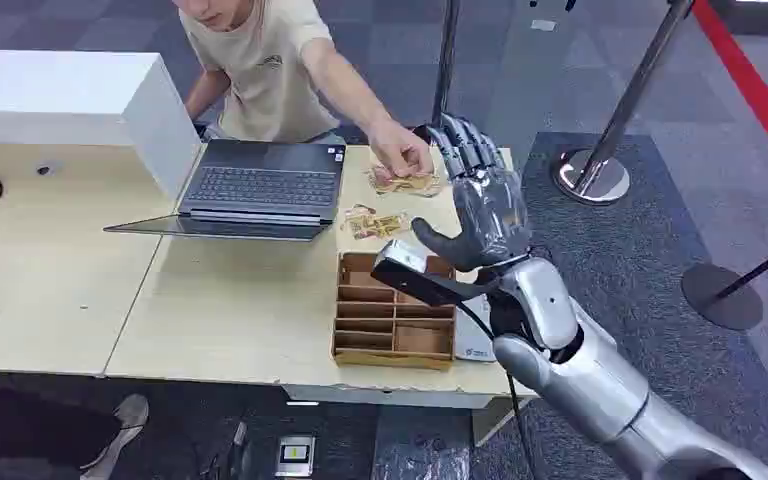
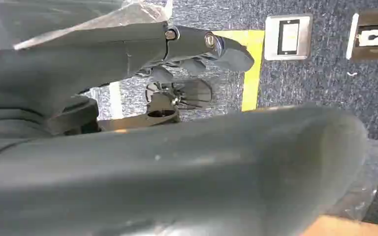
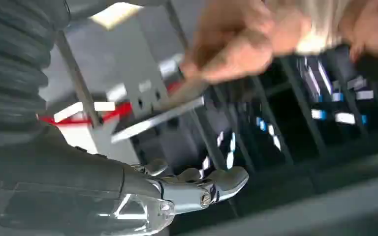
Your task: Pass the card to the sensor for recognition and then transmit it.
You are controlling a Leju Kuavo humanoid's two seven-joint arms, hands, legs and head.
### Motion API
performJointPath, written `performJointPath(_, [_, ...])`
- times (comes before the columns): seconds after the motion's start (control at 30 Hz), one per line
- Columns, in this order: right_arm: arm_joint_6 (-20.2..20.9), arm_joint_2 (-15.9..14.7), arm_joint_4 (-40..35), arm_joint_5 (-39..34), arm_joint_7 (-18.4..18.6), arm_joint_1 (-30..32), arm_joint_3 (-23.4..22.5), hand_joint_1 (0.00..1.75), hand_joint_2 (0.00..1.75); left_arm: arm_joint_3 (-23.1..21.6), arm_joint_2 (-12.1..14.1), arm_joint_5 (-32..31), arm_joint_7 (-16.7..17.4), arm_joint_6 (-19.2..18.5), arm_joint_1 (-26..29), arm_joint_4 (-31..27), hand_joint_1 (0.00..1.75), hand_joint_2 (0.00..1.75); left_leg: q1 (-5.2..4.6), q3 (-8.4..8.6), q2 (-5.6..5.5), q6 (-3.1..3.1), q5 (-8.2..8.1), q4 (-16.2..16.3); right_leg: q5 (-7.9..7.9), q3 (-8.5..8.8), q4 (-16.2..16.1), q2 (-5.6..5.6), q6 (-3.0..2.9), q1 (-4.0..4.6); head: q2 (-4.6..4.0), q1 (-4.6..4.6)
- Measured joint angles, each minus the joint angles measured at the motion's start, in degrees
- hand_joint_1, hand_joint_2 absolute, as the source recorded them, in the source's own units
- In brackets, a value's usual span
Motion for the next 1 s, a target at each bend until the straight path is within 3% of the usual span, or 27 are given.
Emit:
performJointPath(0.17, [-4.09, 0.0, 0.46, 5.42, 0.48, 0.88, 1.05, 0.0, 1.75, 0.0, 0.0, -0.13, 0.24, -0.26, -0.19, 0.0, 0.0, 0.0, 0.0, 0.0, 0.0, 0.0, 0.0, 0.0, 0.0, 0.0, 0.0, 0.0, 0.0, 0.0, 0.0, 0.0])
performJointPath(0.4, [-6.5, 0.13, 0.77, 5.58, 0.2, 2.16, 1.01, 0.0, 1.75, 0.0, 0.0, -0.33, 0.28, -0.29, -0.23, 0.0, 0.0, 0.0, 0.0, 0.0, 0.0, 0.0, 0.0, 0.0, 0.0, 0.0, 0.0, 0.0, 0.0, 0.0, 0.0, 0.0])
performJointPath(0.43, [-6.5, 0.18, 0.77, 5.49, -0.02, 2.25, 0.98, 1.75, 1.75, 0.0, 0.0, -0.42, 0.28, -0.29, -0.23, 0.0, 0.0, 0.0, 0.0, 0.0, 0.0, 0.0, 0.0, 0.0, 0.0, 0.0, 0.0, 0.0, 0.0, 0.0, 0.0, 0.0])
performJointPath(1.0, [-6.39, 0.66, 0.74, 4.82, -1.2, 2.87, 0.83, 1.75, 1.75, 0.0, 0.0, -0.48, 0.26, -0.29, -0.3, 0.0, 0.0, 0.0, 0.0, 0.0, 0.0, 0.0, 0.0, 0.0, 0.0, 0.0, 0.0, 0.0, 0.0, 0.0, 0.0, 0.0])
